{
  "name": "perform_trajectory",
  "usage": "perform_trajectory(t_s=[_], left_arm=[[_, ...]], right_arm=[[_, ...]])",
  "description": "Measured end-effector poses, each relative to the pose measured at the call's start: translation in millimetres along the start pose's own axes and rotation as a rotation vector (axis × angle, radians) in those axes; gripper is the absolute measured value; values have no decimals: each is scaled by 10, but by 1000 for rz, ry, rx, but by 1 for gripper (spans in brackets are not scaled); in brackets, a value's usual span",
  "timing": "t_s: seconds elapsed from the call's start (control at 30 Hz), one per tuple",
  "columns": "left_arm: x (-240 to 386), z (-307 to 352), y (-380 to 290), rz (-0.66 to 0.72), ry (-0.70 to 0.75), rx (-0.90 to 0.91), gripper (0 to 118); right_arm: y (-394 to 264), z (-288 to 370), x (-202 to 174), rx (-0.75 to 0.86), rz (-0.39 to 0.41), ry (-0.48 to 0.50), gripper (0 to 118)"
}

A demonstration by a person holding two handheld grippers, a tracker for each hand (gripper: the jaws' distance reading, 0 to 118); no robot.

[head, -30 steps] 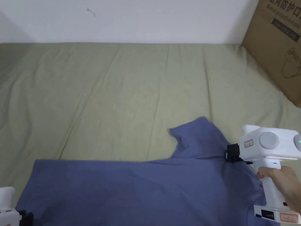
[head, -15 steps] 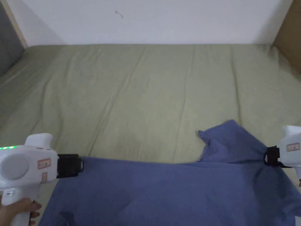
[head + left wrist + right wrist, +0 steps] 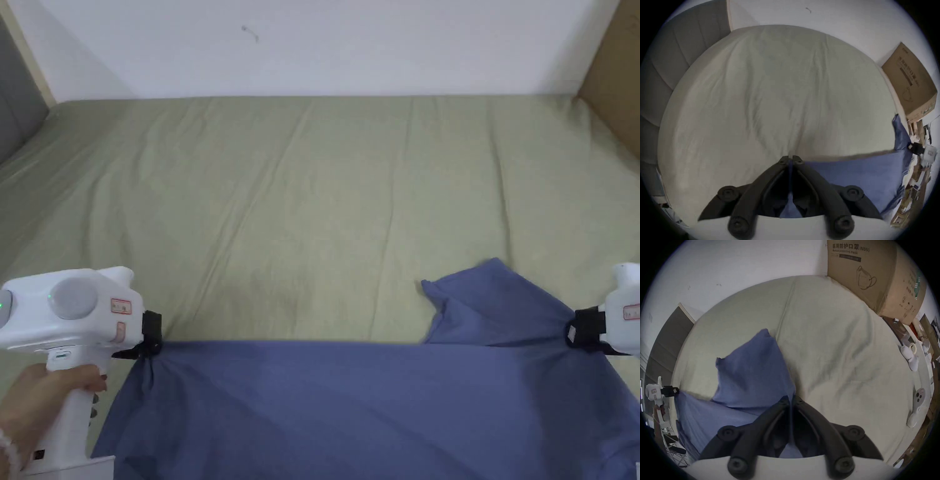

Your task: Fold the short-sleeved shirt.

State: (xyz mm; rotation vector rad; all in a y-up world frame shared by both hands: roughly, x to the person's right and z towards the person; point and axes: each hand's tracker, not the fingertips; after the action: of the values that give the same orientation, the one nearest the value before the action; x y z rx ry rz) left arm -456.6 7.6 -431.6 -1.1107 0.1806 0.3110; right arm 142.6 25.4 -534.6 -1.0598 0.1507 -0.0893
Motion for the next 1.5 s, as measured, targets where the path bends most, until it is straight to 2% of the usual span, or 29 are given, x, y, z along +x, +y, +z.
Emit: perform_trajectory(t_s=[0.23,0.33,0.47,0.63,0.67,0.73,0.8,0.83,0.87,0.9,0.93,0.97,1.0,1.13,1.17,1.2,1.23,1.27,1.3,1.4,1.47,1.5], left_arm=[[110,871,-326,-95,-4,116,2],[70,1304,-589,-119,-17,168,2],[-58,1699,-1152,-131,-29,193,2],[-290,1604,-1957,-153,-15,87,2],[-351,1507,-2104,-141,-33,61,2],[-432,1304,-2305,-82,-47,-23,2],[-479,1222,-2445,-44,-58,1,5],[-480,1218,-2477,-31,-47,7,13],[-479,1217,-2477,-10,4,10,39],[-490,1247,-2481,-4,41,16,66],[-516,1295,-2483,-1,25,35,87],[-542,1353,-2472,11,29,55,96],[-550,1420,-2426,40,10,64,96],[-556,1665,-2334,107,-52,130,95],[-534,1733,-2325,109,-78,147,86],[-509,1802,-2328,107,-102,174,68],[-491,1835,-2341,102,-125,200,38],[-476,1834,-2361,95,-124,202,0],[-459,1815,-2406,97,-111,213,0],[-522,1674,-2507,152,-142,174,0],[-618,1628,-2576,223,-195,188,1],[-683,1615,-2598,260,-211,196,11]], right_arm=[[-209,833,-24,94,26,20,2],[-500,1281,25,131,15,40,2],[-1150,1769,47,140,53,23,2],[-2100,1857,174,42,30,9,2],[-2270,1780,218,11,28,8,2],[-2525,1578,316,-63,-24,0,2],[-2688,1421,363,-60,-37,-11,2],[-2723,1404,362,-65,-54,-42,3],[-2743,1421,352,-55,-59,-38,10],[-2733,1394,397,-50,-55,-45,25],[-2713,1426,364,-43,-40,-74,46],[-2690,1464,339,-34,-17,-91,74],[-2654,1533,298,-18,1,-90,80],[-2447,1751,64,78,48,-89,80],[-2405,1821,-43,112,58,-67,78],[-2356,1860,-134,140,64,-52,70],[-2321,1881,-238,176,74,-46,52],[-2311,1869,-330,212,72,-57,10],[-2337,1838,-469,257,48,-89,0],[-2328,1660,-744,240,69,-111,0],[-2392,1538,-888,207,42,-24,0],[-2402,1503,-966,181,42,17,0]])
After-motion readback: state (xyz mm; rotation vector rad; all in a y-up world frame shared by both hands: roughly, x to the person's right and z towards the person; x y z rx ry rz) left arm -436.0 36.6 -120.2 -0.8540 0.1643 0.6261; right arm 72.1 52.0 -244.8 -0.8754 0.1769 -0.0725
